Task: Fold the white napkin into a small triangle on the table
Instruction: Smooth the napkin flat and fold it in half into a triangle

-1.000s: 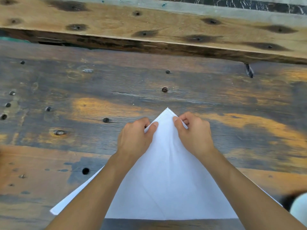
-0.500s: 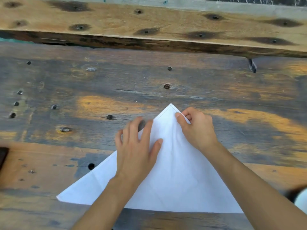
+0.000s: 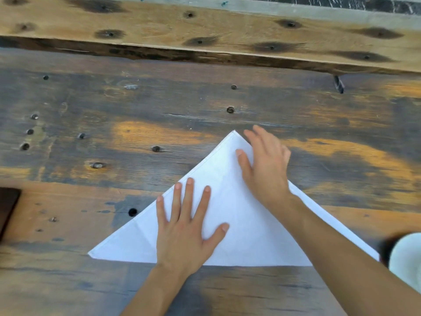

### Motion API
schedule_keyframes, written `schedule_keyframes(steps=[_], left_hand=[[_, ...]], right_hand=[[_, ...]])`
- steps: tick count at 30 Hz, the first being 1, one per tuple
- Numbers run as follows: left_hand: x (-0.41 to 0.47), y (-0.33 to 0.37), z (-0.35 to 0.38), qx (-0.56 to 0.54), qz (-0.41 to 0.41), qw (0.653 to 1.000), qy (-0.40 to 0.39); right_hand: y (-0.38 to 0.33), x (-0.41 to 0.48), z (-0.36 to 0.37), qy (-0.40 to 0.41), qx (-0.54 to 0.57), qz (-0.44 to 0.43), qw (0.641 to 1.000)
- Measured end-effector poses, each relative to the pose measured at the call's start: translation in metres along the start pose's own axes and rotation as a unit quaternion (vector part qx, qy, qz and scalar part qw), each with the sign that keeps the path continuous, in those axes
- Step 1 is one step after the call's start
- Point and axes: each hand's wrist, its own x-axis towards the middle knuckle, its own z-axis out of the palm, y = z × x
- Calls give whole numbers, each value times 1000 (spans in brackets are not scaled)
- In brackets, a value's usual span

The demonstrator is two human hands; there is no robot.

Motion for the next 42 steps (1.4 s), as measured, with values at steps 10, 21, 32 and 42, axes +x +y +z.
schedule_keyframes(steps=[10, 21, 32, 42], left_hand=[[2, 18, -9, -18, -10, 1000, -11], [-82, 57, -14, -15, 64, 997, -45], [-96, 65, -5, -28, 19, 996, -79], [-100, 68, -7, -52, -22, 997, -45]], right_hand=[[18, -39, 6, -167, -122, 0, 978], [-60, -170, -15, -244, 74, -27, 966], [-26, -205, -5, -260, -28, -59, 963], [27, -219, -28, -229, -54, 17, 972]])
